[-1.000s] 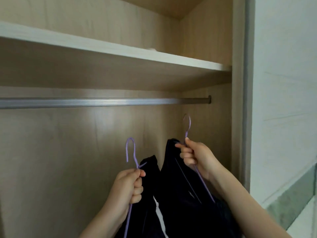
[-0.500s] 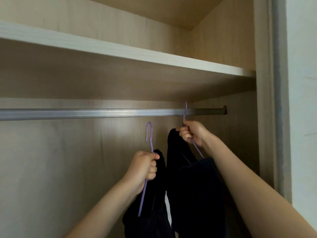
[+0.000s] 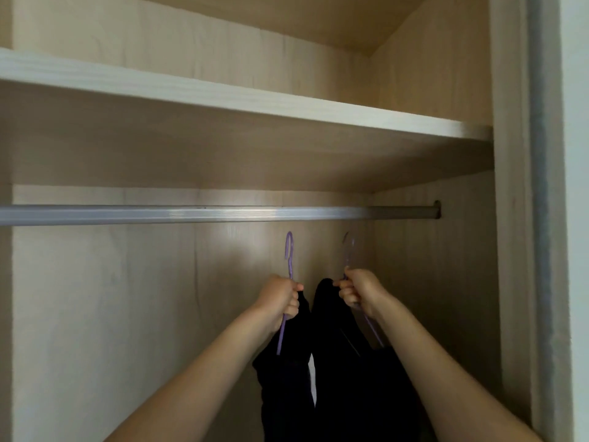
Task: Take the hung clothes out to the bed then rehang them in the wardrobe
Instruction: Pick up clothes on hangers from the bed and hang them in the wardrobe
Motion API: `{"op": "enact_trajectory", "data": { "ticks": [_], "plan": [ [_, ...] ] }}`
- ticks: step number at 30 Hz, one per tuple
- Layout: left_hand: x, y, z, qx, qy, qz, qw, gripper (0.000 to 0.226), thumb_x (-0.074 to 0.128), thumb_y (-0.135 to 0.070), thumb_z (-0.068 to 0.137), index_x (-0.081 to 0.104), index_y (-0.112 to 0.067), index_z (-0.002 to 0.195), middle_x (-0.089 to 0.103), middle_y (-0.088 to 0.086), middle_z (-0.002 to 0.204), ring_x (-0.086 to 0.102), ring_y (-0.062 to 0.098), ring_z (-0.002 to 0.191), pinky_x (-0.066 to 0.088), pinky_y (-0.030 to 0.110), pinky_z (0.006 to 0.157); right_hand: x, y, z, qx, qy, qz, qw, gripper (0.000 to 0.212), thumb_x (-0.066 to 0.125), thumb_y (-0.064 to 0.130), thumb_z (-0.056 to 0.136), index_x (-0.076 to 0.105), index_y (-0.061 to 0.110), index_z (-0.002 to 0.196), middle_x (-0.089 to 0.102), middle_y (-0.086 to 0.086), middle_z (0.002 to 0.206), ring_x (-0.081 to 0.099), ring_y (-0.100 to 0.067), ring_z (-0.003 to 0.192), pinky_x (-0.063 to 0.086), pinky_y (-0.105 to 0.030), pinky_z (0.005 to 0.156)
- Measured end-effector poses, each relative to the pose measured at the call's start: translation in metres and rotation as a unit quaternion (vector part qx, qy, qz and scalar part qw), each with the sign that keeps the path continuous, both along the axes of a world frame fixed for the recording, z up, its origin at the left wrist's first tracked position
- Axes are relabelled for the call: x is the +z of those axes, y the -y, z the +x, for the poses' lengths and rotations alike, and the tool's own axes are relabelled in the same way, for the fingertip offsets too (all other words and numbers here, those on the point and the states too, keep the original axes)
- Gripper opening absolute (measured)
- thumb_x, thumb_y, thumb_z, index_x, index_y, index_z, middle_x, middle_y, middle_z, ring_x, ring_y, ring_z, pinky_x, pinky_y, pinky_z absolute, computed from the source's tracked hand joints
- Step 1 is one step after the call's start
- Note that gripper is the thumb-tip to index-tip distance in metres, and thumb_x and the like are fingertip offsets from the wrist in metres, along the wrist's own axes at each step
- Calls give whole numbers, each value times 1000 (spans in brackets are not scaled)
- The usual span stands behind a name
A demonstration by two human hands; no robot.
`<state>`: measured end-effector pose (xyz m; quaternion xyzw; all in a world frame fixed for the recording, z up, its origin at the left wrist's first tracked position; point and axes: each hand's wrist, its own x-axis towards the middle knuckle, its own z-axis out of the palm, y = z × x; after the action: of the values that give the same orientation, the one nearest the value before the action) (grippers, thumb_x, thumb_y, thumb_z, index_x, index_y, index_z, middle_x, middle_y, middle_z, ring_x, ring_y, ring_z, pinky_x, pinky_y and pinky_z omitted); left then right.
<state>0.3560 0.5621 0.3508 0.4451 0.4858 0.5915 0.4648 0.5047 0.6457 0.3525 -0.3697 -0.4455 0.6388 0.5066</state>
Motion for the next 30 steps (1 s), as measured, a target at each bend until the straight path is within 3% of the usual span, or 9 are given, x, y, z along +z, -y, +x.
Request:
{"op": "enact_trajectory", "data": {
  "ticks": [4,8,13,19,25,30],
  "plan": [
    [4,-18,1,4,24,-10,1000,34,28,0,98,44,-7,70,26,-10,28,19,1,20,13,12,22,14,5,1,-12,-38,30,999,29,26,21,106,42,9,84,31,8,27,21,0,19,11,-12,22],
    [10,-32,0,1,35,-21,999,35,23,-2,99,44,-6,71,25,-10,27,18,1,19,12,12,21,54,19,5,-4,-57,84,995,42,28,28,106,45,4,76,28,10,30,21,1,20,11,-12,22],
    [22,-53,-1,0,44,-35,998,37,23,-6,101,44,-6,70,23,-8,26,17,2,18,11,10,22,83,16,-6,6,-29,77,997,36,28,28,106,45,5,84,30,7,30,21,-2,20,10,-14,23],
    [45,-76,-8,-12,82,-25,996,39,19,-5,99,46,-4,71,27,-7,28,19,2,18,12,12,21,64,-19,-14,6,38,32,999,38,26,22,105,43,4,77,33,4,30,22,-3,20,11,-11,23],
    [70,-88,-9,-57,119,-20,991,36,19,-2,98,45,-2,73,28,-5,28,22,3,17,13,13,20,52,-34,-10,0,52,43,998,27,26,20,105,44,8,89,34,6,30,23,-2,22,14,-14,23],
    [82,-85,-5,-81,129,-5,988,34,22,-3,99,45,-4,74,27,-6,30,21,2,18,13,13,21,51,-36,-10,-5,49,42,998,30,25,22,105,40,11,81,31,7,30,21,-2,22,11,-13,24]
  ]
}}
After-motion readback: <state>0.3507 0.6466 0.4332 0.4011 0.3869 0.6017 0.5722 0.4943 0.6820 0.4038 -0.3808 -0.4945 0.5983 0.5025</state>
